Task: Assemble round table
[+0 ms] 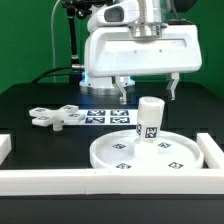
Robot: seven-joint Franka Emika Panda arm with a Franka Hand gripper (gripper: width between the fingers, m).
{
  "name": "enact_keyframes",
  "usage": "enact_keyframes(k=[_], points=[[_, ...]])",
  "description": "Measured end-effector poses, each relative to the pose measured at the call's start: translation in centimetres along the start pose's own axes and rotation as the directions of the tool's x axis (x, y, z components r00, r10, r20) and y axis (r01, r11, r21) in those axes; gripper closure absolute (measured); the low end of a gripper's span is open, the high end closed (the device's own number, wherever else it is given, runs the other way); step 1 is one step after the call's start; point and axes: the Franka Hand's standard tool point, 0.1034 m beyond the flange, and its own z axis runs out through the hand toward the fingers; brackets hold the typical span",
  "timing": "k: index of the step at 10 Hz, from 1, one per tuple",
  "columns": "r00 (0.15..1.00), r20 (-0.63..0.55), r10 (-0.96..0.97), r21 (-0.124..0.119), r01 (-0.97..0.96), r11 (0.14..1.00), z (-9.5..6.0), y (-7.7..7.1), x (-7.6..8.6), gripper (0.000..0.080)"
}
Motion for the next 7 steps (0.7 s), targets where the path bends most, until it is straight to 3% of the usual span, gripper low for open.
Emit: enact_keyframes(k=[1,4,5,7], points=[[1.0,0.024,0.0,0.008,0.0,1.0,0.0,0.0,0.3,0.0151],[0.972,0.236,-0.001,0.082,-0.019,0.996,0.7,-0.6,-0.2,0.0151],[0.963,0.269,-0.004,0.094,-0.022,0.995,0.8,-0.6,-0.1,0.0151],[0.964,0.267,-0.013,0.095,-0.013,0.995,1.1,-0.1,-0.1,0.0151]])
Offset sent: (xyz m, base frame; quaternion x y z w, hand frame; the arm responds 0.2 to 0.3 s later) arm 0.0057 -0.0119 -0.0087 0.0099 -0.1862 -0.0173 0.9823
